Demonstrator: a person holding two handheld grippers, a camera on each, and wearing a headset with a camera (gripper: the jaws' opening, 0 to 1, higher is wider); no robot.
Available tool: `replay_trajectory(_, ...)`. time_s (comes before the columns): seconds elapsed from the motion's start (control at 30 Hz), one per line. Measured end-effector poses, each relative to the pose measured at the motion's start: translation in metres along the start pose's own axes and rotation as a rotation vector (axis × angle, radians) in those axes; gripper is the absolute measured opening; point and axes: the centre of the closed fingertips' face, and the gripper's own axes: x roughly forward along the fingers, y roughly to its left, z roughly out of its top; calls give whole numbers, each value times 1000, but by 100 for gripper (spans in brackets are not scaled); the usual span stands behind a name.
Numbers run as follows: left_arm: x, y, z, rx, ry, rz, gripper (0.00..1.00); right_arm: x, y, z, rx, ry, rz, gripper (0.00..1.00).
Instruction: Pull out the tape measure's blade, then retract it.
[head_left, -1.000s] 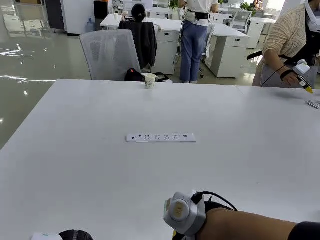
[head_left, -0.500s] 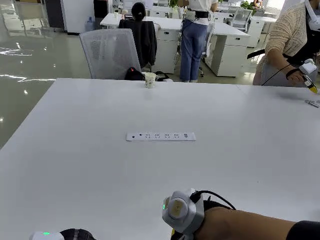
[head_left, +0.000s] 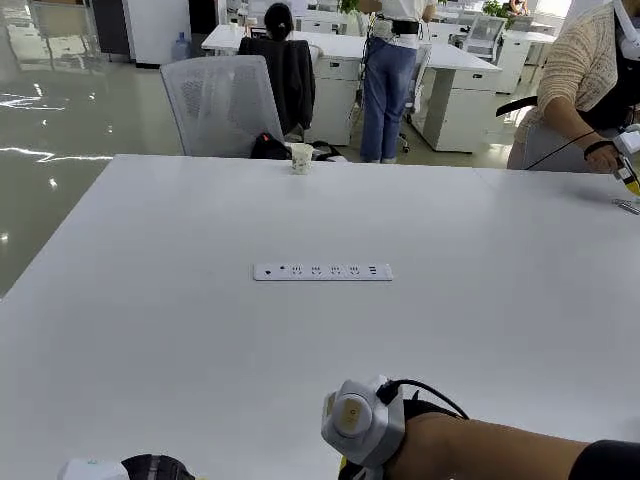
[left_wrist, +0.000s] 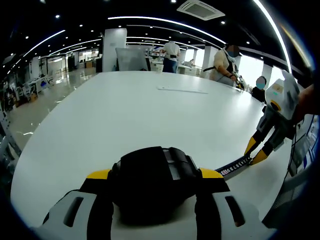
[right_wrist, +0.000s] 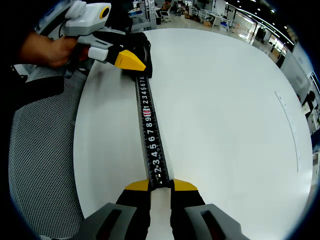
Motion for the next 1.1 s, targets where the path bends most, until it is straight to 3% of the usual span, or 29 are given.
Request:
replay_trajectory(0.77, 1, -2, -1, 24, 6, -1, 62, 3, 2, 7, 10, 0, 4, 11)
replay_trajectory(1.1, 2, -3, -3, 32, 36, 1, 61, 4, 1, 9, 9, 0, 8, 11)
